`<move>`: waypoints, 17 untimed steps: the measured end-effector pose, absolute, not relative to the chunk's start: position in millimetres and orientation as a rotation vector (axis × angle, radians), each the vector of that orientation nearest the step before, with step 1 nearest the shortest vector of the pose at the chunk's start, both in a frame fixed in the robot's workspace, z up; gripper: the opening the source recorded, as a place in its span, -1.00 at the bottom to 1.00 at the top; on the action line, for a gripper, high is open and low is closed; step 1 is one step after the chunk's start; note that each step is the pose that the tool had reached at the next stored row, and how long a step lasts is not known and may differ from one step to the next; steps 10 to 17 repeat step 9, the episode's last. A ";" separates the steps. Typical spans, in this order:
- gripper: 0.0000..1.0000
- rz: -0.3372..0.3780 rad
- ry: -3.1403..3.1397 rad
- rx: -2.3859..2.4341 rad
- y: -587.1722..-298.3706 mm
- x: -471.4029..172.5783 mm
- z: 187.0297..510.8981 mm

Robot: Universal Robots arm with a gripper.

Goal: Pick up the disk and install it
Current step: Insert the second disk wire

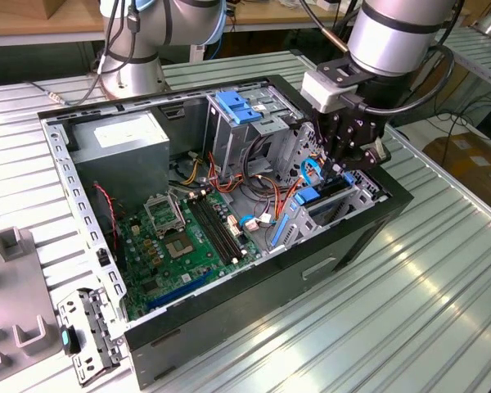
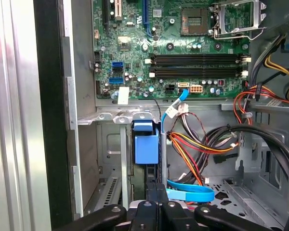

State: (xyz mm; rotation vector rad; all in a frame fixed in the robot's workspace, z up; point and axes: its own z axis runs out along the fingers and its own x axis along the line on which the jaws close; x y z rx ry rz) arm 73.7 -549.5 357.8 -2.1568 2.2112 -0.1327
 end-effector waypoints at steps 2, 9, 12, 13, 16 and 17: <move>-0.79 -0.133 2.211 -2.157 -549.5 73.7 358.3; -0.79 -0.133 2.211 -2.157 -549.4 73.7 359.8; -0.79 -0.133 2.211 -2.157 -549.4 73.7 359.8; -0.79 -0.133 2.211 -2.157 -549.4 73.7 359.8; -0.79 -0.133 2.211 -2.157 -549.4 73.7 359.8; -0.79 -0.133 2.211 -2.157 -549.4 73.7 359.8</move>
